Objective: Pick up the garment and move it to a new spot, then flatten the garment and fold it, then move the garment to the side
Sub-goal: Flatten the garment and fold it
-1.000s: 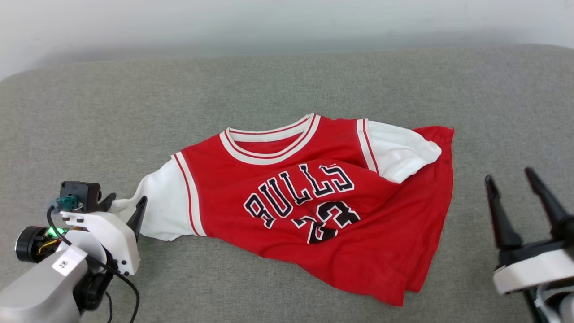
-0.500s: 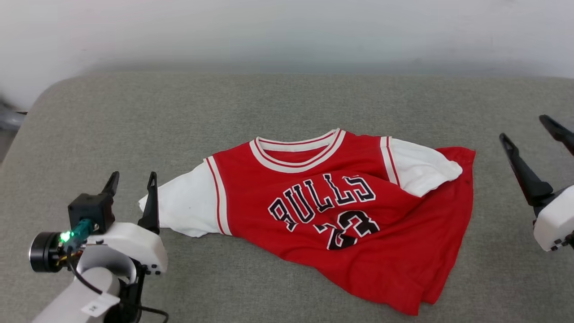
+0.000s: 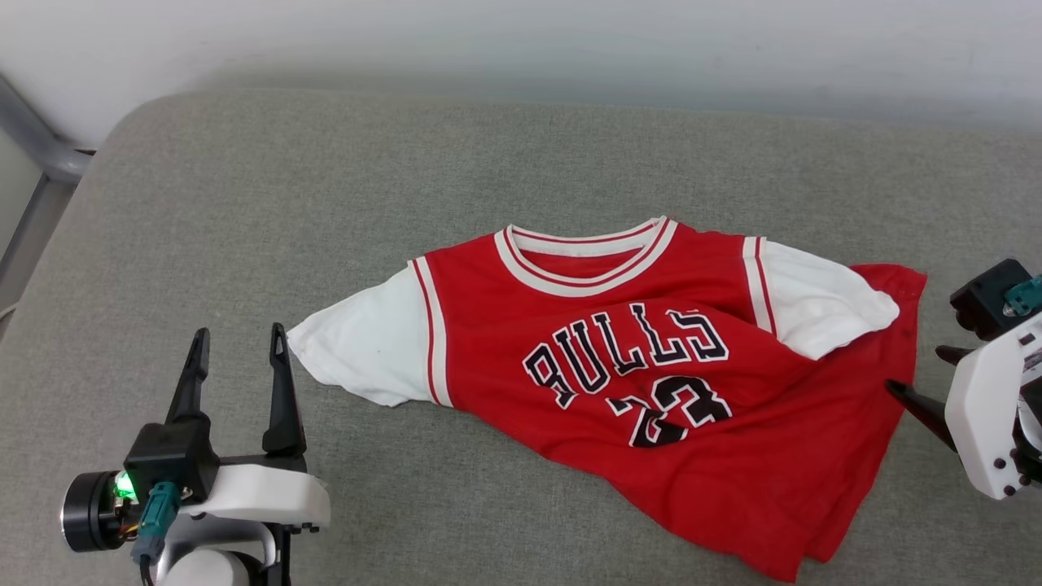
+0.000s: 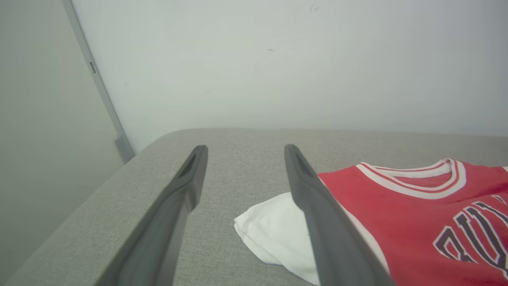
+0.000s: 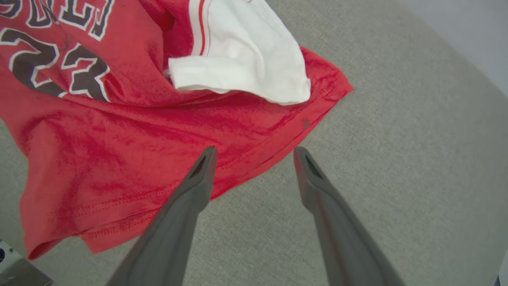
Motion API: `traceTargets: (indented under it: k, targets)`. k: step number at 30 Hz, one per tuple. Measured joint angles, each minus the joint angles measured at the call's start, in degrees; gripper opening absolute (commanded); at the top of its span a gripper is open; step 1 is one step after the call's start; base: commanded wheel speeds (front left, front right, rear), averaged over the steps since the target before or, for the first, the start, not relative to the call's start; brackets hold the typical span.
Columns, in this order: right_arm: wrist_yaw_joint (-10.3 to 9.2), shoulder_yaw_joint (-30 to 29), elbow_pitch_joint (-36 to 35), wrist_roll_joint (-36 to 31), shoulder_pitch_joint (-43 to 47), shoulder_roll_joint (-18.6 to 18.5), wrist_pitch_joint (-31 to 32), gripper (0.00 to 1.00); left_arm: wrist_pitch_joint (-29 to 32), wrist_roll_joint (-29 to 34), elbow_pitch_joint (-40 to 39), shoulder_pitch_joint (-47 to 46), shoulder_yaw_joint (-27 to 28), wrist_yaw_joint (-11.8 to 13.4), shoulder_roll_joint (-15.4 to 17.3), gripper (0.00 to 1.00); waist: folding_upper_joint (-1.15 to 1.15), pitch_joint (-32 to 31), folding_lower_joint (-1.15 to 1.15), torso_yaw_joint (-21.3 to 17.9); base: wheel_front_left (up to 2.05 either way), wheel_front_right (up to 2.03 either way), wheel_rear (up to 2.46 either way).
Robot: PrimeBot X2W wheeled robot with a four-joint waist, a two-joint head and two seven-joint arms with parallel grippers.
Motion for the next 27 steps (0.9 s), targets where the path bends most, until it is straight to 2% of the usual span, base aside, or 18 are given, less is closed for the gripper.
traceTargets:
  k: [9, 18, 20, 27]
  targets:
    - [0.0, 4.42, 11.48, 0.19, -4.63, 3.26, 1.25, 1.0, 0.0, 8.13, -0.8, 2.54, 6.97, -5.93, -8.72, 1.0, 0.0, 3.25, 0.0, 2.27, 0.0, 0.0, 0.0]
    - [-0.05, 8.5, 20.72, 2.83, -5.84, 5.78, -1.59, 1.0, 0.0, 12.83, 0.82, 2.29, 11.92, -11.41, -13.78, 1.0, -0.01, 4.8, 0.0, 2.93, 0.0, 0.0, 0.0]
    - [-0.12, 9.69, 21.41, 3.2, -6.48, 5.94, -3.83, 0.0, 0.0, 13.66, 1.2, 2.27, 12.91, -12.38, -14.33, 1.0, 0.0, 4.81, 0.0, 2.53, 0.0, 0.0, 0.0]
    - [0.0, 10.05, 19.44, 3.99, -7.6, 4.97, -14.61, 0.0, 0.0, 16.17, 2.12, 2.54, 15.7, -14.56, -15.75, 1.0, 0.0, 2.75, 0.01, 1.41, 0.0, 0.0, 0.0]
